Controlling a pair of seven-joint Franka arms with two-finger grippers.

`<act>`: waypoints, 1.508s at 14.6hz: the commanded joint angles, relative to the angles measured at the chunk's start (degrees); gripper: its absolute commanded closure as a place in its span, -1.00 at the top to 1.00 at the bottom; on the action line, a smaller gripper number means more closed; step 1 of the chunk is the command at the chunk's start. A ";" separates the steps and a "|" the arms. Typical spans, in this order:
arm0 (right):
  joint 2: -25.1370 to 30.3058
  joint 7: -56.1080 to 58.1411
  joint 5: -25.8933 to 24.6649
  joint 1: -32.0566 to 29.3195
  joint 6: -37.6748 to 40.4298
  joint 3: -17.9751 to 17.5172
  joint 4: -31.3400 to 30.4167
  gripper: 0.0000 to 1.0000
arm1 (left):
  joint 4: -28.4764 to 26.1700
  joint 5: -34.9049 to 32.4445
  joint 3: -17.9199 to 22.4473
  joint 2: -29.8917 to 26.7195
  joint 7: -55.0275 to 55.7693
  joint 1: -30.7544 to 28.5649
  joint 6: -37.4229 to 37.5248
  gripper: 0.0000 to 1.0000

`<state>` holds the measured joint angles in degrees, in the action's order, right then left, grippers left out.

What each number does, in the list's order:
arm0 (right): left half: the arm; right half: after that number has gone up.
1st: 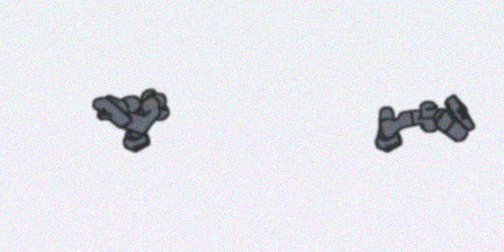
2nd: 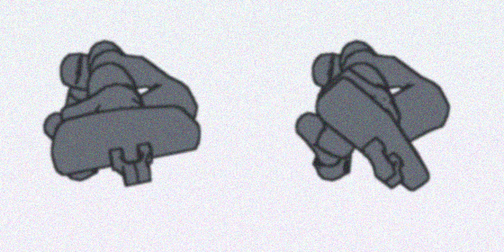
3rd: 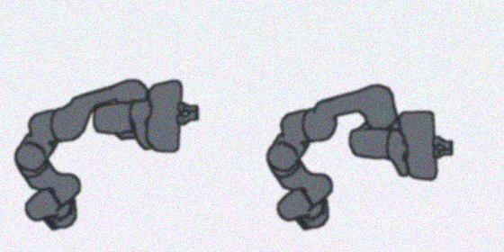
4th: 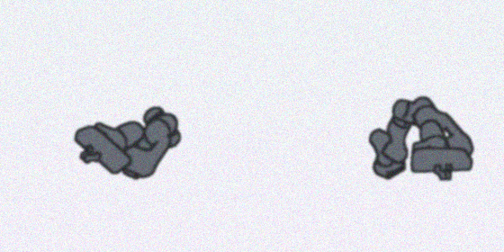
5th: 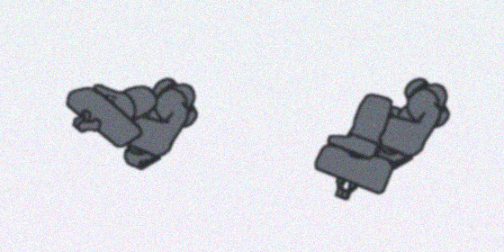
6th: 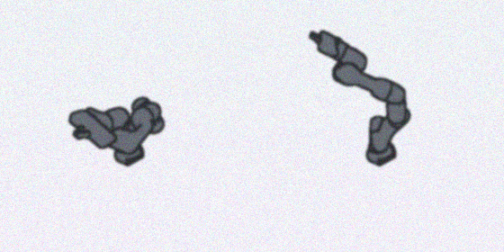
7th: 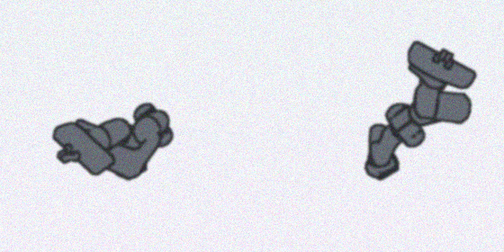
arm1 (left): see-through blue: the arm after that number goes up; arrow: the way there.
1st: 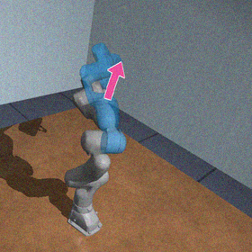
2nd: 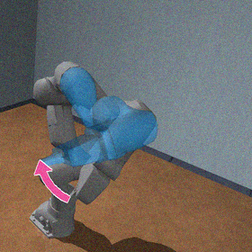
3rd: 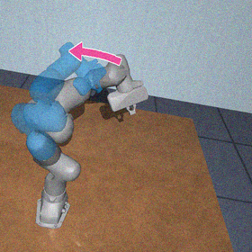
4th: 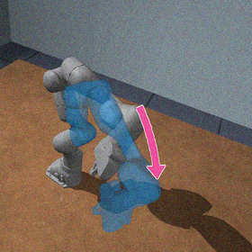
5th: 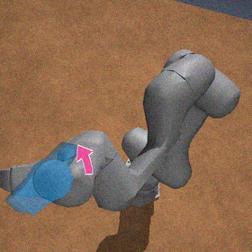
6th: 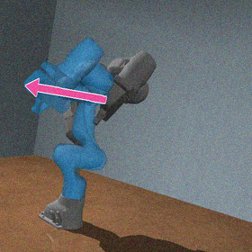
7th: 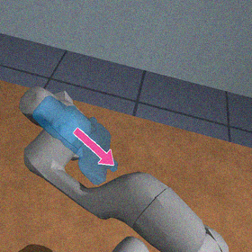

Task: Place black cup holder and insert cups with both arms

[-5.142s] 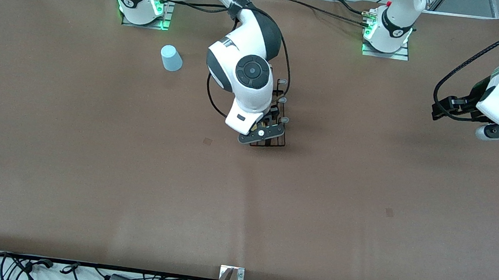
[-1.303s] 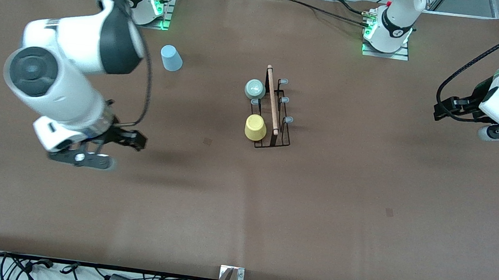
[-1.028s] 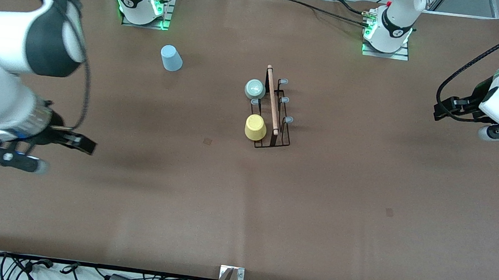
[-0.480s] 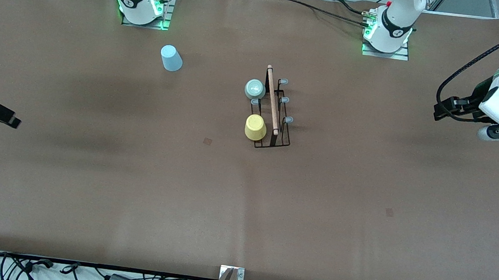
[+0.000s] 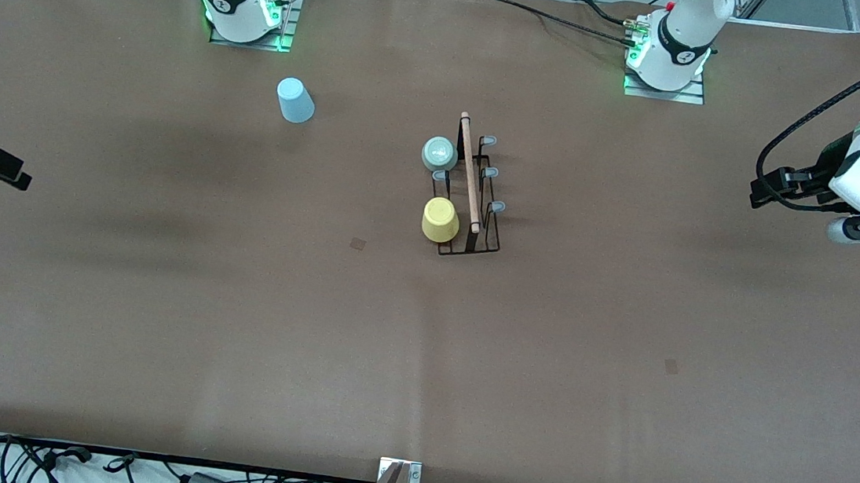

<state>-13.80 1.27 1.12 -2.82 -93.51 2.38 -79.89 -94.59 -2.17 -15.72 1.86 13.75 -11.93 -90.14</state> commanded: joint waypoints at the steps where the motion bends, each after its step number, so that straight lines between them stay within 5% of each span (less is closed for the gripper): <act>1: 9.12 0.13 -1.29 -0.08 -3.96 -1.24 -12.11 1.00 | -0.77 0.15 -0.10 -0.89 -1.27 -0.28 0.32 1.00; 22: 11.34 0.13 -1.29 0.53 -5.20 -1.33 -14.06 1.00 | -0.77 0.15 -0.10 -0.98 -1.18 -0.29 0.40 1.00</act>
<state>-3.42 1.27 0.61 -2.42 -98.25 1.23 -93.44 -94.60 -2.17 -15.72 1.86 13.74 -11.92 -90.01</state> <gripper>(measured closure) 0.000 0.000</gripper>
